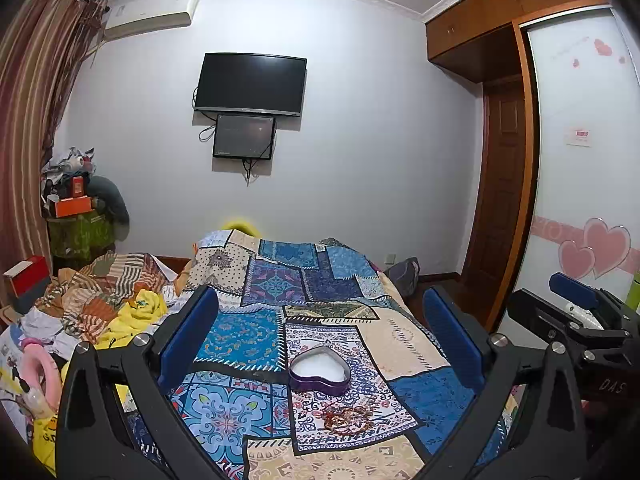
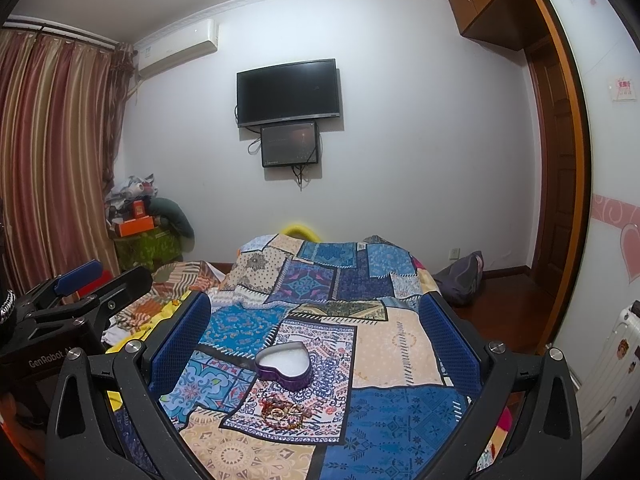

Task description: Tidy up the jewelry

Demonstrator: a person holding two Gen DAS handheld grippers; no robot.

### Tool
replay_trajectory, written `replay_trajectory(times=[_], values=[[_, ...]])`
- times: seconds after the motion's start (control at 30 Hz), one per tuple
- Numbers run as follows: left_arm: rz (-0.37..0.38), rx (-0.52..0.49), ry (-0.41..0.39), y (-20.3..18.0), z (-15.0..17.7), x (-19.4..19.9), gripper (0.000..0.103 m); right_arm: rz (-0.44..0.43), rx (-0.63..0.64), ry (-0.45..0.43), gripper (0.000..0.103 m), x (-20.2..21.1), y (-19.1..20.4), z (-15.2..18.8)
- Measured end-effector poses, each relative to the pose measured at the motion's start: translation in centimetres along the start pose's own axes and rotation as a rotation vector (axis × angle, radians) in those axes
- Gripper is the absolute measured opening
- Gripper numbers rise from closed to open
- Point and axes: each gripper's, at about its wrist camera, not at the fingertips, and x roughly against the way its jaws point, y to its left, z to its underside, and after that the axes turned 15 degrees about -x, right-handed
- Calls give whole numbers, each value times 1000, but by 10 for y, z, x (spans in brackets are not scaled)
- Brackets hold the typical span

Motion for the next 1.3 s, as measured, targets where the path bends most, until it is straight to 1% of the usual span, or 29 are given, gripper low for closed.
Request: replay_trajectory(times=[0.27,0.37,0.43,0.5,0.63,0.7,0.73,0.8,0.83,0.9,0.97,1.0,1.07,1.17,1.23,1.3], values=[[1,17,32,10,5,-15,103,19,-2,42,103,-19,-5,6],[5,19,64,17,12,-29,103,37,2,72,103,-33,-11,11],[12,23,100,22,19,-42,103,55,13,104,103,-46,-14,18],[27,32,158,30,29,-61,103,73,28,139,103,-61,-19,26],[59,61,284,42,53,-97,103,106,66,243,103,-93,-28,51],[83,76,349,46,68,-115,102,111,77,328,103,-112,-34,69],[92,79,371,46,74,-122,100,106,77,372,103,-120,-37,77],[119,81,439,46,89,-139,95,100,72,430,103,-128,-40,83],[133,81,470,44,96,-146,92,93,67,469,103,-135,-43,92],[173,90,540,42,112,-162,87,85,63,515,98,-140,-47,96],[206,105,587,40,124,-172,84,71,64,572,87,-149,-51,102],[218,111,603,39,129,-176,84,62,62,593,85,-152,-52,107],[228,117,642,36,140,-184,82,41,59,634,74,-159,-54,112],[254,117,669,33,150,-192,78,12,69,678,64,-167,-52,121],[277,124,682,30,154,-197,75,-6,78,697,53,-172,-50,126],[299,127,690,27,157,-200,72,-15,88,718,45,-177,-49,130]])
